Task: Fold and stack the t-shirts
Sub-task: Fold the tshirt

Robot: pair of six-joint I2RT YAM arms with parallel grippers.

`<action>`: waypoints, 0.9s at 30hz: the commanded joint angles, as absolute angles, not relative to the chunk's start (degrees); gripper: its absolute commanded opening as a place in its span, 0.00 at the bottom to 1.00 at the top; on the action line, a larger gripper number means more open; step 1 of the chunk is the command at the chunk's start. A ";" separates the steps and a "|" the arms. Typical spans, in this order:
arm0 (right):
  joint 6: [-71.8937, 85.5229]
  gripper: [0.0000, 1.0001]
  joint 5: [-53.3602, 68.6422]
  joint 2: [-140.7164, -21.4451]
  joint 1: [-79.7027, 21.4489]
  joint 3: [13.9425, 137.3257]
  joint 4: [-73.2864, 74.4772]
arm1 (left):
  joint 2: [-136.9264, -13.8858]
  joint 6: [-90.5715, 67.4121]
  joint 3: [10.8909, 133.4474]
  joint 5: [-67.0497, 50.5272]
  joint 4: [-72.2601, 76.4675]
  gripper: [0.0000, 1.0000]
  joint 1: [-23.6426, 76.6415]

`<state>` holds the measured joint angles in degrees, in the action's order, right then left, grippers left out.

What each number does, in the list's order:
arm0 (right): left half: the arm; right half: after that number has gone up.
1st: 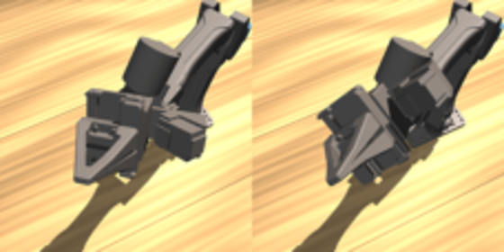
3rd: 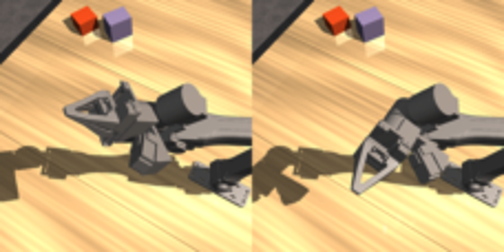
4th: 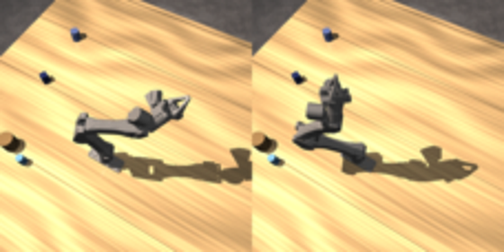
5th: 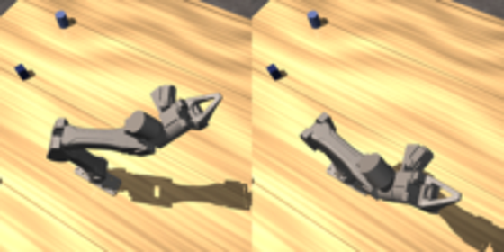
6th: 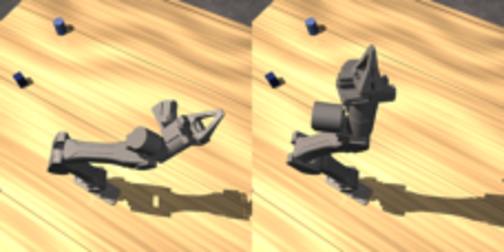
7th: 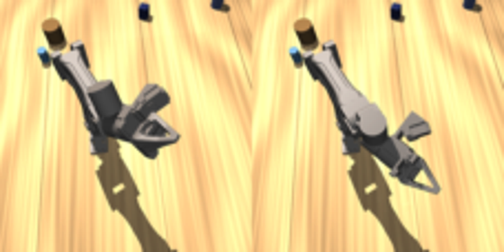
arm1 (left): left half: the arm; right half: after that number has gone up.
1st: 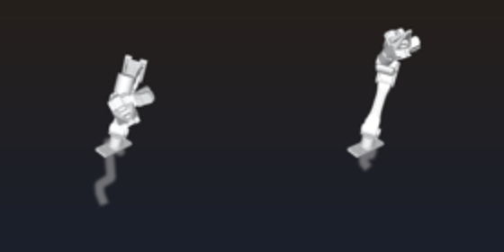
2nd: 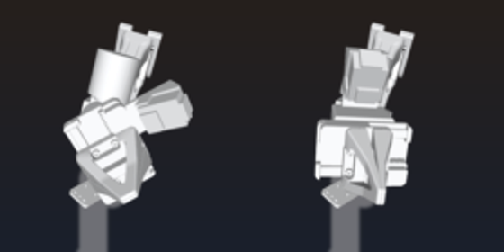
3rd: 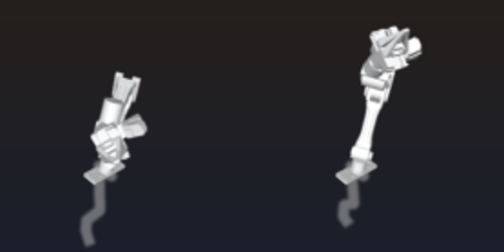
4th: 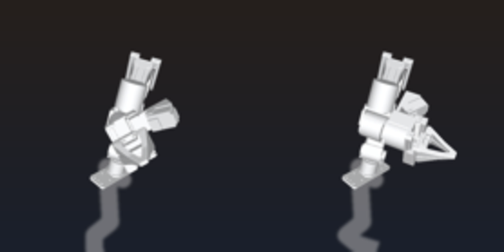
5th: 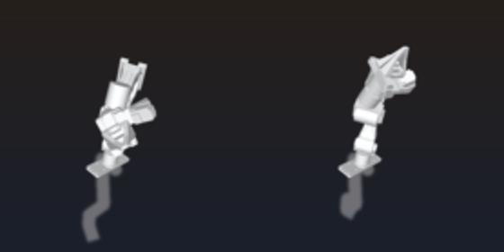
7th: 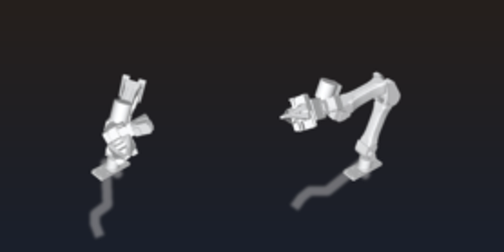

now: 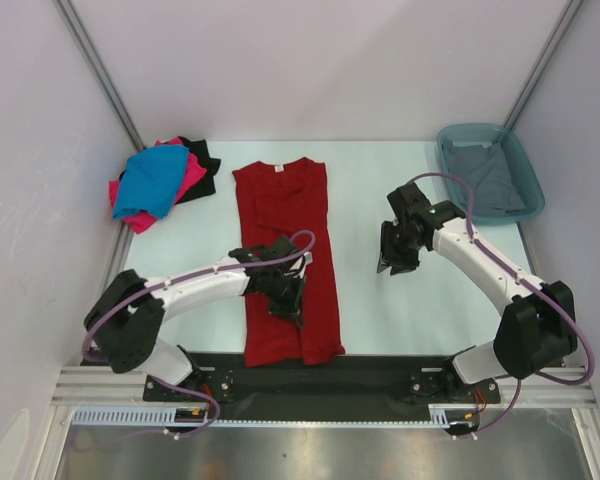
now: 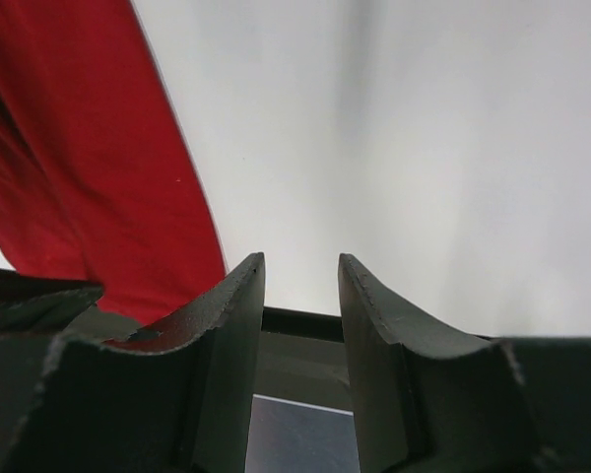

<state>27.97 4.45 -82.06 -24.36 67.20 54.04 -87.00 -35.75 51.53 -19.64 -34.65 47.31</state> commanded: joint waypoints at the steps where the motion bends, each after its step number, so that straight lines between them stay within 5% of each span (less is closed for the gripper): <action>1: 27.42 0.42 5.45 -82.44 -24.17 66.89 52.38 | -82.27 -37.35 49.41 -19.69 -37.27 0.00 47.90; 6: 27.25 0.41 5.97 -83.14 -24.26 67.15 52.12 | -81.56 -38.41 46.76 -21.35 -36.65 0.02 47.99; 7: 27.07 0.41 6.06 -83.49 -24.26 67.32 52.12 | -81.65 -38.41 46.41 -21.36 -36.65 0.45 47.99; 10: 26.90 0.41 6.33 -84.11 -24.26 67.41 51.94 | -81.57 -38.15 47.10 -19.52 -38.75 0.99 48.16; 22: 25.05 0.42 11.15 -100.44 -26.01 87.25 48.60 | -77.78 -32.09 72.39 5.96 -49.31 1.00 42.38; 27: 24.25 0.42 13.26 -115.73 -26.37 105.36 51.42 | -82.94 -26.99 77.07 -1.91 -45.10 1.00 27.38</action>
